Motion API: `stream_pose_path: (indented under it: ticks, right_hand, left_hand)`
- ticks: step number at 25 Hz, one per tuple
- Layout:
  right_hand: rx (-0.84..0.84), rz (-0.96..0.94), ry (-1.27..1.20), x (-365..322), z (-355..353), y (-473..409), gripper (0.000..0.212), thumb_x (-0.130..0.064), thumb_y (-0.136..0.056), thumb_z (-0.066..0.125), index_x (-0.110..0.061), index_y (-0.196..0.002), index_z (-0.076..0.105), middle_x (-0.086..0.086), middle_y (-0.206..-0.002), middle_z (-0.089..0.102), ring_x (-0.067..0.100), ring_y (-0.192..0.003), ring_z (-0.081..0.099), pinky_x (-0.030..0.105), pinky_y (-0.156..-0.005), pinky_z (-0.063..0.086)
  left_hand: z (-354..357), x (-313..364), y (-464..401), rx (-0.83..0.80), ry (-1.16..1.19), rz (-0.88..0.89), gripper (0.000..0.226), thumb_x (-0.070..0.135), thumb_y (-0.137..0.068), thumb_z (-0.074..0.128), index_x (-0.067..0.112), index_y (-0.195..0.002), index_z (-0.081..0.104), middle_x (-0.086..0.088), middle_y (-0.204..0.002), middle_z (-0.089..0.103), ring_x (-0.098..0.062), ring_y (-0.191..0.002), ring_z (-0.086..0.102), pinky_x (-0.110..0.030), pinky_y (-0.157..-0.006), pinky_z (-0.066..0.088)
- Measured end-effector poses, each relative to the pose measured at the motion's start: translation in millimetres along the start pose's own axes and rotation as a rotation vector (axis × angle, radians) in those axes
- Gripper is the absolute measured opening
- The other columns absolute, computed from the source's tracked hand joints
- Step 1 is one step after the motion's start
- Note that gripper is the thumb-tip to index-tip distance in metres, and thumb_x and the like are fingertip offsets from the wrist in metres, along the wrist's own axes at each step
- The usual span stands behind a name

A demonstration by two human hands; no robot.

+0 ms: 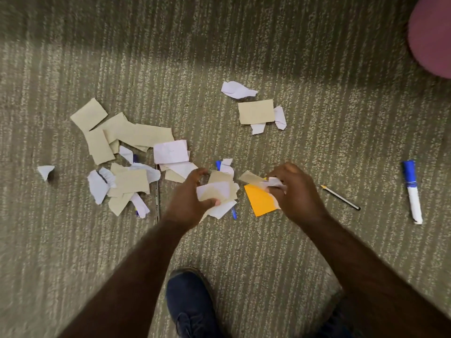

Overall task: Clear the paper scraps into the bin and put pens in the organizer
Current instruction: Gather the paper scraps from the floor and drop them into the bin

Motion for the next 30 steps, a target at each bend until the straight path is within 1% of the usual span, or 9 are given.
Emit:
stream_pose_path:
  ticks: [3,6,10,14,16,19,24,26,30]
  right_hand:
    - [0.033,0.115,-0.182,13.7,-7.3,2.6,0.027,-0.01,-0.071,0.076,-0.022,-0.088,0.059,-0.006,-0.077,0.062,0.011,-0.068,0.056,0.019,-0.056,0.038]
    - [0.097,0.166,-0.28,18.7,-16.6,1.4,0.032,-0.011,-0.072,0.076,-0.03,-0.09,0.058,-0.018,-0.083,0.062,0.0,-0.074,0.058,0.01,-0.061,0.042]
    - [0.092,0.18,-0.254,17.1,-15.2,-7.1,0.02,-0.016,-0.077,0.073,-0.017,-0.096,0.065,-0.003,-0.085,0.065,0.015,-0.074,0.06,0.021,-0.062,0.044]
    - [0.126,0.19,-0.273,16.1,-18.8,-14.3,0.018,-0.016,-0.079,0.072,-0.015,-0.095,0.066,0.001,-0.083,0.065,0.016,-0.071,0.059,0.021,-0.058,0.042]
    - [0.148,0.194,-0.296,17.6,-22.8,-16.9,0.016,-0.017,-0.08,0.071,-0.014,-0.094,0.065,0.003,-0.083,0.065,0.018,-0.071,0.06,0.025,-0.06,0.045]
    - [0.188,0.211,-0.314,20.1,-27.6,-21.7,0.017,-0.018,-0.08,0.071,-0.01,-0.094,0.065,0.01,-0.086,0.068,0.029,-0.076,0.062,0.036,-0.066,0.05]
    - [0.291,0.217,-0.289,15.0,-39.8,-45.3,0.022,-0.022,-0.081,0.071,-0.008,-0.098,0.066,0.009,-0.096,0.062,0.025,-0.085,0.059,0.028,-0.069,0.045]
    - [0.316,0.193,-0.238,7.8,-44.4,-65.7,0.024,-0.018,-0.079,0.073,-0.006,-0.098,0.068,0.01,-0.105,0.051,0.026,-0.095,0.055,0.026,-0.076,0.043]
    - [0.262,0.178,-0.008,-5.9,-35.8,-103.0,0.03,-0.026,-0.076,0.073,-0.006,-0.097,0.068,0.014,-0.124,0.044,0.031,-0.112,0.044,0.037,-0.093,0.042]
  left_hand:
    - [12.3,1.9,-1.1,0.049,0.046,0.035,0.061,0.009,-0.064,0.079,0.012,-0.117,0.048,0.005,-0.103,0.055,-0.018,-0.092,0.053,-0.02,-0.068,0.029]
    - [15.4,-1.4,-3.9,0.08,0.011,0.015,0.046,0.011,-0.066,0.077,0.008,-0.106,0.053,-0.001,-0.097,0.058,-0.021,-0.089,0.053,-0.023,-0.065,0.027]
    - [7.9,-8.5,6.1,0.155,-0.061,-0.045,0.035,0.015,-0.072,0.075,0.004,-0.1,0.059,-0.013,-0.099,0.055,-0.025,-0.09,0.049,-0.023,-0.066,0.023]
    - [-0.2,11.5,17.8,0.15,0.055,0.024,0.023,0.017,-0.073,0.075,0.02,-0.087,0.057,0.014,-0.074,0.055,-0.011,-0.069,0.055,-0.015,-0.053,0.032]
    - [-3.2,31.5,11.4,0.111,0.068,0.097,0.035,0.022,-0.073,0.074,0.027,-0.103,0.055,0.017,-0.078,0.059,-0.008,-0.072,0.058,-0.007,-0.058,0.038]
    - [2.4,52.5,-18.9,0.046,-0.033,0.124,0.059,0.022,-0.076,0.071,0.027,-0.129,0.046,-0.004,-0.11,0.066,-0.023,-0.097,0.06,-0.033,-0.082,0.047]
    - [7.7,58.4,-50.9,0.061,-0.248,0.094,0.052,0.015,-0.078,0.07,0.004,-0.125,0.051,-0.018,-0.125,0.056,-0.034,-0.116,0.05,-0.036,-0.096,0.034]
    - [8.5,57.7,-51.3,0.089,-0.278,0.088,0.046,0.015,-0.079,0.069,0.002,-0.12,0.054,-0.02,-0.119,0.057,-0.035,-0.112,0.05,-0.037,-0.093,0.035]
    - [8.0,61.0,-43.3,0.118,-0.272,0.108,0.035,0.015,-0.081,0.066,0.0,-0.112,0.059,-0.02,-0.111,0.055,-0.035,-0.105,0.049,-0.035,-0.085,0.035]
Point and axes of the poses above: each hand's wrist, its own y-axis away from the middle knuckle, its own z-axis out of the palm, x = y × z, the point moved 10 cm from there along -y, towards the middle knuckle
